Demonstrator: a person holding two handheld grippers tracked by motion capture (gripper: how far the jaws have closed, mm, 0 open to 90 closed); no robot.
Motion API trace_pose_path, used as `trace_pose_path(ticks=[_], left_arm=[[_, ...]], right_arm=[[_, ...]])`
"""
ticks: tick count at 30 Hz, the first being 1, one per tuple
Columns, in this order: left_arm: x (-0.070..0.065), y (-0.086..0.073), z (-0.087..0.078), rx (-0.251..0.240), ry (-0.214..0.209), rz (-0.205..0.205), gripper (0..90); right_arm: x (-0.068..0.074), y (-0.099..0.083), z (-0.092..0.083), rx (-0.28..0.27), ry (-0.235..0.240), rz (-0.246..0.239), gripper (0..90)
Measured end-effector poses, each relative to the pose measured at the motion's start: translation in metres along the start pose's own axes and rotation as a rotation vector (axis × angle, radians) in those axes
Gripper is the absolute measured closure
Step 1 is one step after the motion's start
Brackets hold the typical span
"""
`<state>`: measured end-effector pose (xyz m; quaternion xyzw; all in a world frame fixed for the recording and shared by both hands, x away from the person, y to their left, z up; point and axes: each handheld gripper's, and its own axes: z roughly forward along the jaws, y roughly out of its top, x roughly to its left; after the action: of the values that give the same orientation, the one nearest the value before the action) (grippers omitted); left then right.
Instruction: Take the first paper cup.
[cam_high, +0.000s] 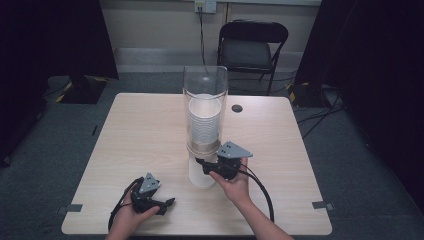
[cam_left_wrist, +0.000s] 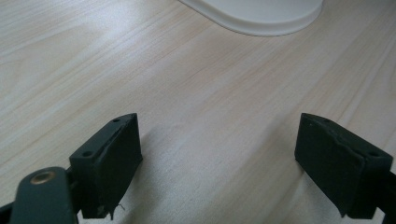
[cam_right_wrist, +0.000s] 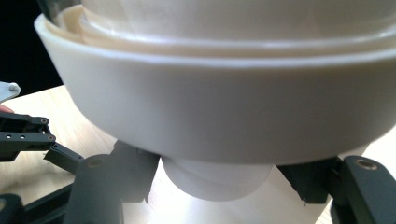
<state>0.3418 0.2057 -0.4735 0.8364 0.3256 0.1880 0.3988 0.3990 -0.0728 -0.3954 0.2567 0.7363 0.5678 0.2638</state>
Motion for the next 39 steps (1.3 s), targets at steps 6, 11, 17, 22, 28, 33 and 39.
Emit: trace_pose_path(ticks=[6, 11, 17, 22, 28, 33, 39], left_arm=[[0.0, 0.0, 0.0, 0.0, 0.0, -0.001, 14.1], [0.0, 0.0, 0.0, 0.0, 0.0, -0.001, 14.1], [0.0, 0.0, 0.0, 0.0, 0.0, -0.001, 14.1], [0.0, 0.0, 0.0, 0.001, 0.0, 0.0, 14.2], [0.0, 0.0, 0.0, 0.0, -0.003, -0.001, 14.0], [0.0, 0.0, 0.0, 0.002, -0.003, 0.0, 13.8], [0.0, 0.0, 0.0, 0.001, -0.002, -0.001, 13.8]], right_arm=[[0.0, -0.002, 0.0, -0.009, -0.001, -0.011, 35.9], [0.0, -0.002, 0.0, 0.0, -0.002, -0.019, 36.0], [-0.001, -0.002, 0.0, -0.002, 0.001, -0.016, 36.0], [-0.001, -0.006, 0.001, 0.066, -0.001, -0.028, 37.5], [0.002, -0.063, 0.004, 0.251, 0.038, -0.039, 37.3], [-0.003, -0.055, -0.003, 0.288, 0.073, -0.047, 36.8], [-0.011, -0.059, -0.014, 0.33, 0.079, -0.079, 36.1]])
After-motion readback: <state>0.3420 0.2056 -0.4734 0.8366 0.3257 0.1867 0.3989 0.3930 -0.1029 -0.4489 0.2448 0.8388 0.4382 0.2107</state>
